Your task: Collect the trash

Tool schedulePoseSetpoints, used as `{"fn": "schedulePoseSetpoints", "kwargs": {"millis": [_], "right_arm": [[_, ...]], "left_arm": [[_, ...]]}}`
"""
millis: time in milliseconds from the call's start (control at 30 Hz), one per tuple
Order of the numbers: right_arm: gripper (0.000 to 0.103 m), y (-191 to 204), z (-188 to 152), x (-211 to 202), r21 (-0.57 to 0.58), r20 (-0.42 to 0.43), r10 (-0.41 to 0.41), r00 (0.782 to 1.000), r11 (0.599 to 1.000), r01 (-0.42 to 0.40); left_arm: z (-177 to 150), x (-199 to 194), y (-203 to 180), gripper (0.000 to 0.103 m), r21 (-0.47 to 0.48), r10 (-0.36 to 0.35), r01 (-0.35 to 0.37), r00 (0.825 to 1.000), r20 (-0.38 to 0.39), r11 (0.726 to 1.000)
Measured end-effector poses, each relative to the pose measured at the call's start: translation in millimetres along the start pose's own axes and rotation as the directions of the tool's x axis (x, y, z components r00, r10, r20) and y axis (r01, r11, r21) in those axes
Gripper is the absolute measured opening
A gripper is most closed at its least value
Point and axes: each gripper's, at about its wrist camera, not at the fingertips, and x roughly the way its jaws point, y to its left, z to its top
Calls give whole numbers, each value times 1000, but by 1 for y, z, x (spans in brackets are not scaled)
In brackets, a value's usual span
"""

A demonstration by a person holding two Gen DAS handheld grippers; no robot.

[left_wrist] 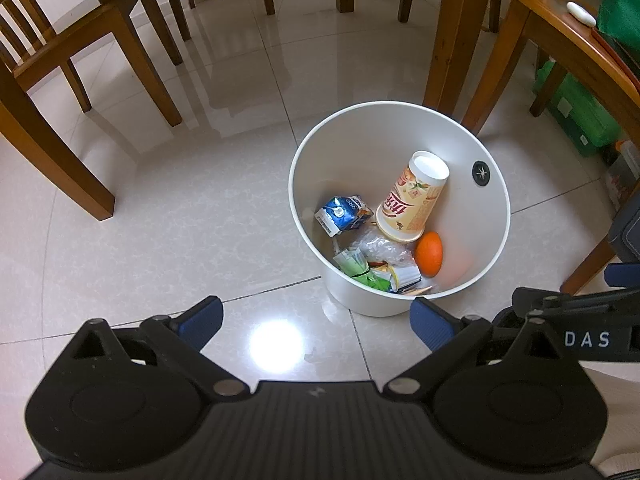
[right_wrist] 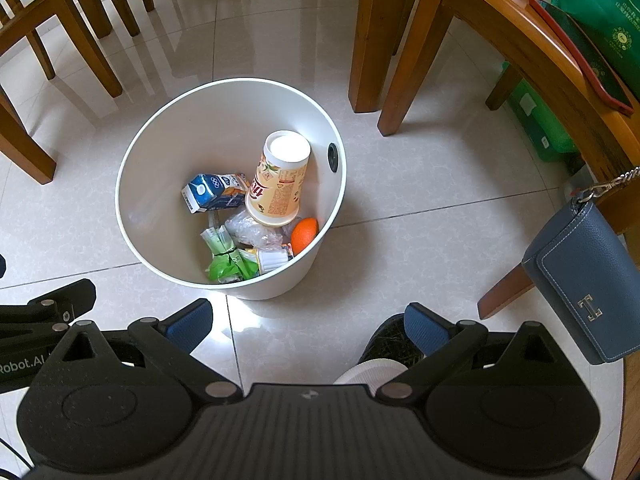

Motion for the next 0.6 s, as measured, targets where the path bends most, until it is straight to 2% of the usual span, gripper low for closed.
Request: {"fn": "schedulePoseSetpoints", "kwargs": {"millis": [600], "right_arm": [[103,1,1,0,4,5,1,1000,1000,-1]], "left_arm": [[3,2,-5,100,-26,-1,1,1000,1,1000]]}}
